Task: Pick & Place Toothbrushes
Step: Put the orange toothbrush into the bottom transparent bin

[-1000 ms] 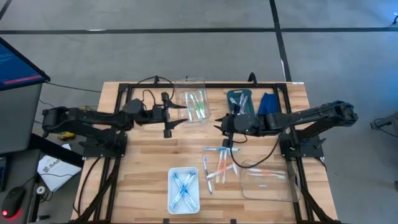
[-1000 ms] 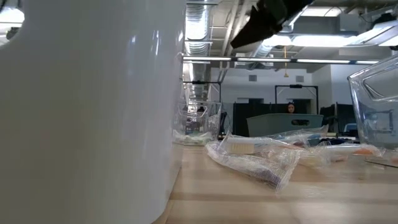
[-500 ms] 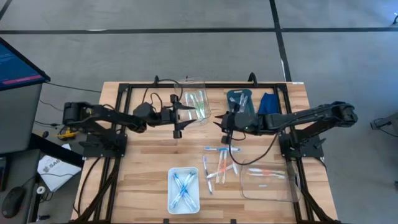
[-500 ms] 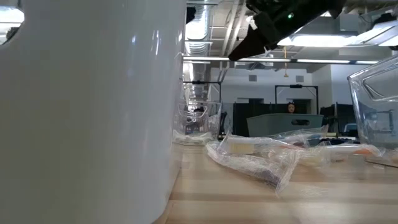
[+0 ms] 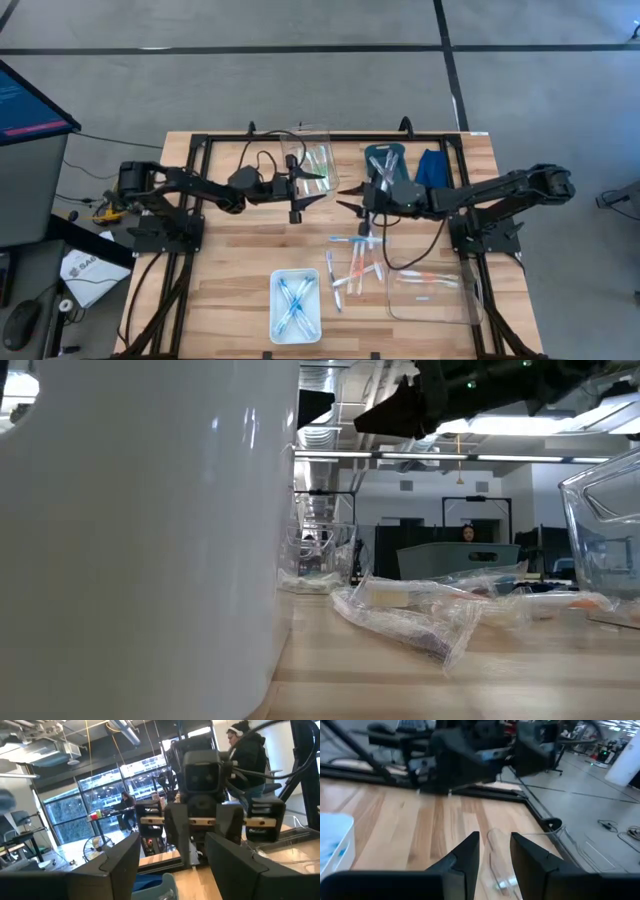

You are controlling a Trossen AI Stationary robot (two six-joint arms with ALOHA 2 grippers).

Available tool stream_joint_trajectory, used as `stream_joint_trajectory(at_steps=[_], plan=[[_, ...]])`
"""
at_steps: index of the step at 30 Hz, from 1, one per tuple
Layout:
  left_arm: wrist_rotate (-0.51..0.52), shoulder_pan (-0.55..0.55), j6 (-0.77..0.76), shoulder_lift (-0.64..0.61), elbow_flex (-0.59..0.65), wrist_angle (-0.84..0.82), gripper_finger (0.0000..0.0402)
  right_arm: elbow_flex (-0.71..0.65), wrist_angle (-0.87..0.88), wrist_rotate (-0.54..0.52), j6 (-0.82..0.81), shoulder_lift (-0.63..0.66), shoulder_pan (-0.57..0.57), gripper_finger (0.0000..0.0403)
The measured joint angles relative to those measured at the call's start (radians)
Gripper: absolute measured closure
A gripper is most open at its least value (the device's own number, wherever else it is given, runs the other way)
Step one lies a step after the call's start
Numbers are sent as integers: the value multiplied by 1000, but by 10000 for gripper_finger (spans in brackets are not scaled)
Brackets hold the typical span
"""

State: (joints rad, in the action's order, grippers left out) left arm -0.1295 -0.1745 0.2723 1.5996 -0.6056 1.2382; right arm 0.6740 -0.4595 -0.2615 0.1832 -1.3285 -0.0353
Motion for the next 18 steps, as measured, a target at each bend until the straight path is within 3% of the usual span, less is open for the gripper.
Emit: stream_joint_trajectory(at_steps=[18], plan=[[0,0,-18,8,-18,0,183,-2,-36,33,-51,-18,10,300]])
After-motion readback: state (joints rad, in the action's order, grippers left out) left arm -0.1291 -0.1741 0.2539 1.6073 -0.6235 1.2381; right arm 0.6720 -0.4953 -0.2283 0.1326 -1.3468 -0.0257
